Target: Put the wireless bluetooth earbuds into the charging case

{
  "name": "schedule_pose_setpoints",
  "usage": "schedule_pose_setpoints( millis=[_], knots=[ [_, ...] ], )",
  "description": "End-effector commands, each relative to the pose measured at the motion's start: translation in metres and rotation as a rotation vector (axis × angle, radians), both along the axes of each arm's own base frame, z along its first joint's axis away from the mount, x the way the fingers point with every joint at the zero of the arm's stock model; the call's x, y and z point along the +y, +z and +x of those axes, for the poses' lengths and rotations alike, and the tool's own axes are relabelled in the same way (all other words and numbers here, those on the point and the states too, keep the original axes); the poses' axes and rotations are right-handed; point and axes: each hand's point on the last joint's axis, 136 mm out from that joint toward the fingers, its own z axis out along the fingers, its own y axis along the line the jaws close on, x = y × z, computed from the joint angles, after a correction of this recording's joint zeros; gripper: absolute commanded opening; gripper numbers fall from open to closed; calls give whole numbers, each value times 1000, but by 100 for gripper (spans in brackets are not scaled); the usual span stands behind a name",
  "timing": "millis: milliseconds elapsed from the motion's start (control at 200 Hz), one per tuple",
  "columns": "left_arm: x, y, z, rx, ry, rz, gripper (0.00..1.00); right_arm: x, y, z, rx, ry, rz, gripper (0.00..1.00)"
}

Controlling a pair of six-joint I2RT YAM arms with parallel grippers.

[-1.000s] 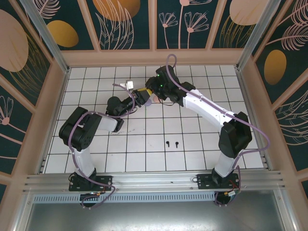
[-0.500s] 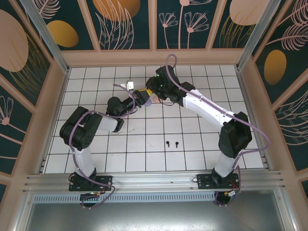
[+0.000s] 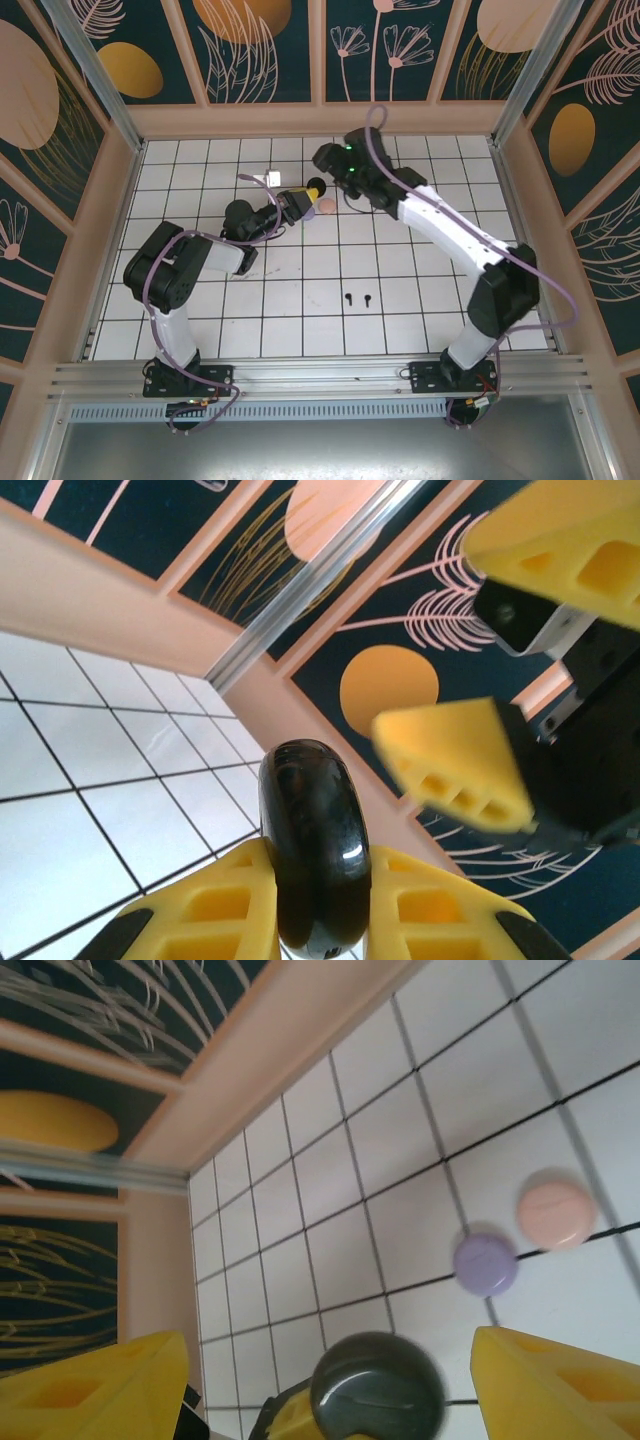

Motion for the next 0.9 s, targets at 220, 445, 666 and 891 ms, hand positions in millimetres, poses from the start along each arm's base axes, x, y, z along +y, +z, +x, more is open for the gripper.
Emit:
schedule_pose_setpoints(
  millis=[220,445,666,891],
  knots=[
    [-7,6,-21,-23,-188,79,0,-73,-20,-28,-192,153,-131,74],
    [-18,2,-37,-10,-347,112,0,-57,-25,-58,-380,417,-203,72],
    [-20,7,-49,-16,-419,116,0,-38,-20,-84,-506,614,-183,72],
    [-21,16,-59,-31,-478,122,0,-22,-21,-88,-511,712,-133,70]
  ],
)
